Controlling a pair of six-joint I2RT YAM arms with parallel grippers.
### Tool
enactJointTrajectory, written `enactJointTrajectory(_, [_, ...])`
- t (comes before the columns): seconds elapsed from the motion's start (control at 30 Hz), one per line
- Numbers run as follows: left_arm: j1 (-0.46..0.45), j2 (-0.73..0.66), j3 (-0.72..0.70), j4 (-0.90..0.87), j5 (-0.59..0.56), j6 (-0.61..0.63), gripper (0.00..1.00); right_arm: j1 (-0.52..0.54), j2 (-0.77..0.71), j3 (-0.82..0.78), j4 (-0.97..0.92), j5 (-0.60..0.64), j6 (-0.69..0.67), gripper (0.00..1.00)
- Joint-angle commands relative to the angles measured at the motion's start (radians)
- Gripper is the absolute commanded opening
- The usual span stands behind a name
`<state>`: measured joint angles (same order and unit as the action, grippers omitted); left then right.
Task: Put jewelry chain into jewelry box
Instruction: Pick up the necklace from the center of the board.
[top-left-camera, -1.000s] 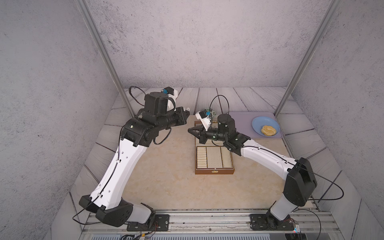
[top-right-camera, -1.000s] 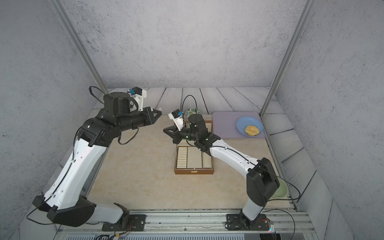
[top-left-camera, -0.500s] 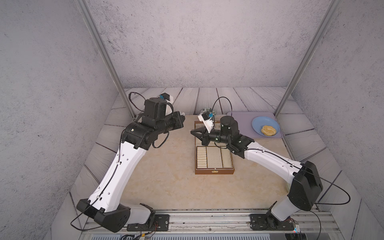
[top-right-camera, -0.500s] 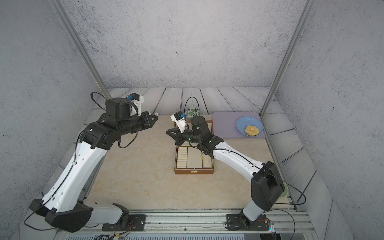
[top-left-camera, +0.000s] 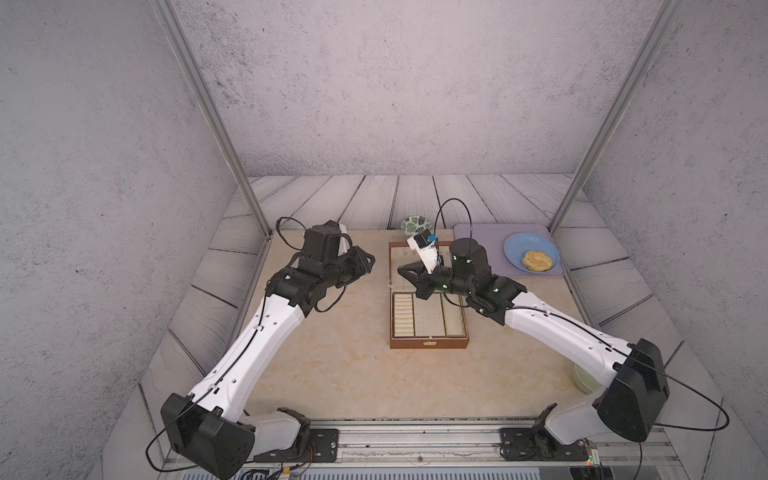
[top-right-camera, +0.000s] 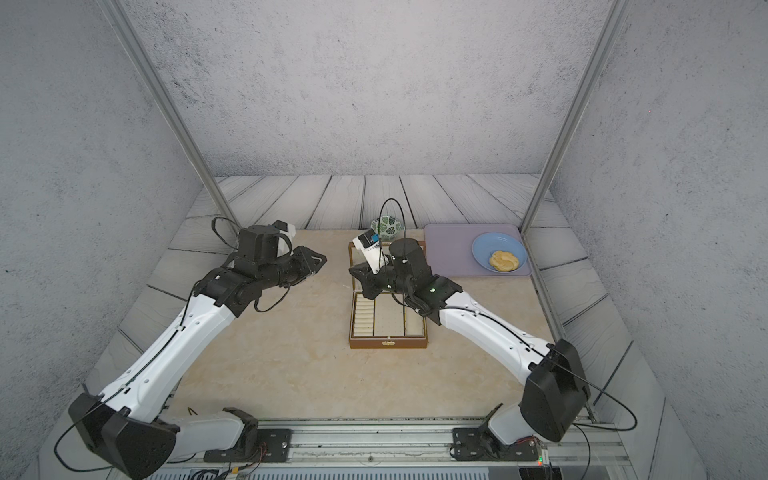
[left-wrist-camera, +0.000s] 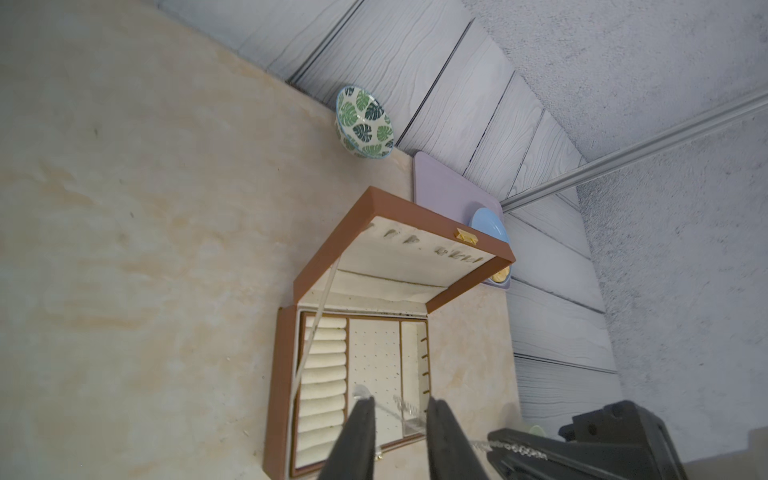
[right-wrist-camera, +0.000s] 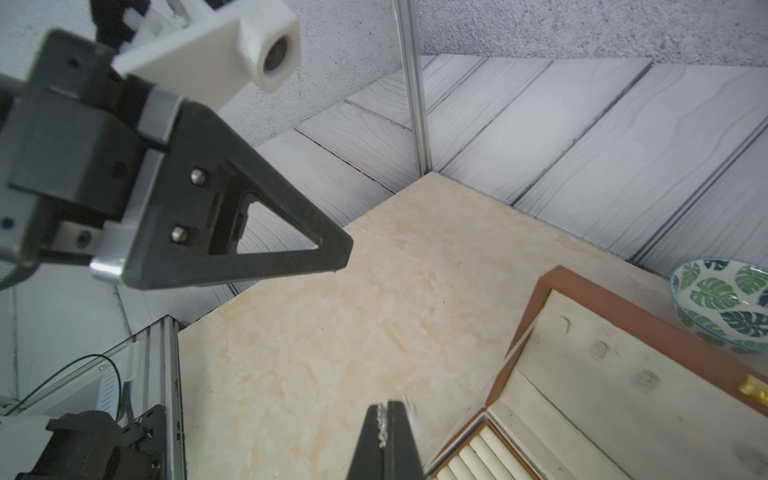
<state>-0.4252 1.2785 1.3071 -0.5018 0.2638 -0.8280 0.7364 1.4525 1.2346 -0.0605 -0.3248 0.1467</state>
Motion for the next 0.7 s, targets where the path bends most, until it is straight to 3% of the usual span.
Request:
enactJointTrajectory(0.0, [0.006, 0.003, -0.024, 0.089, 0.041, -0.04, 0.3, 0.001, -0.046, -0.034, -0.074, 0.086, -0.037, 0.0])
enactJointTrajectory(0.27, [0.006, 0.052, -0.06, 0.118, 0.086, -0.01, 0.32, -0.01, -0.088, -0.068, -0.158, 0.199, -0.092, 0.0])
enactJointTrajectory(0.67, [0.006, 0.154, -0.063, 0.139, 0.15, 0.091, 0.32, -0.037, -0.039, -0.055, -0.161, 0.255, -0.133, 0.0])
